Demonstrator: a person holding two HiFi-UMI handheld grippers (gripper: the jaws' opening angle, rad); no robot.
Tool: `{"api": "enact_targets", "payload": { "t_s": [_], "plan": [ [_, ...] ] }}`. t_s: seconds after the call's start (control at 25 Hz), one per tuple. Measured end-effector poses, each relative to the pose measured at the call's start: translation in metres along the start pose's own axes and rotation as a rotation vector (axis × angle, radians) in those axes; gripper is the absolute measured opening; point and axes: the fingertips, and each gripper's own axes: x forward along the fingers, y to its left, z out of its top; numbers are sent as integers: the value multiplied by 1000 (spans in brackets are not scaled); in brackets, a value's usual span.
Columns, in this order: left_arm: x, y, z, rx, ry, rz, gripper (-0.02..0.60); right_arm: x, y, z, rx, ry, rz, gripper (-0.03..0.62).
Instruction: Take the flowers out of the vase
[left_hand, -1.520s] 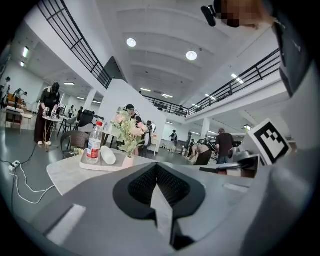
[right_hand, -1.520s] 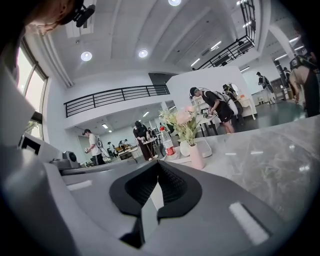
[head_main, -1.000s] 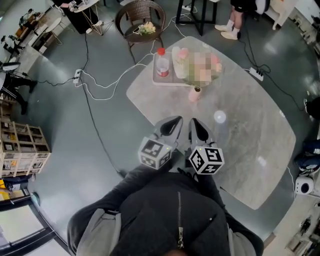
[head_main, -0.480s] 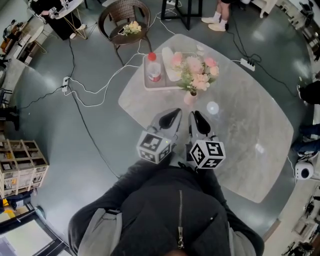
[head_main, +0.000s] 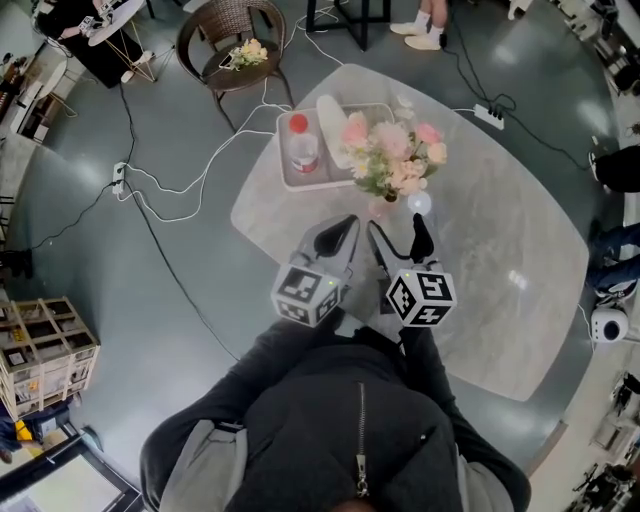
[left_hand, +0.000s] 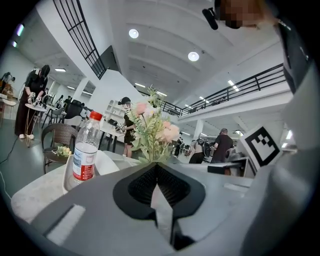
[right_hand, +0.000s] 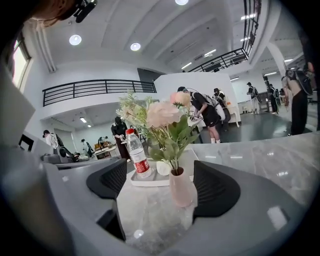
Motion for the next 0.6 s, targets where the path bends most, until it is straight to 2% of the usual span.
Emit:
{"api": "enact_targets", "payload": {
  "t_s": [0.2, 0.6],
  "plan": [
    [11, 16, -2, 8, 13, -7, 3, 27, -9, -7, -28, 37, -3, 448],
    [25, 36, -16, -19, 71, -12, 3, 66, -23, -18, -58, 95, -24, 453]
  ]
}}
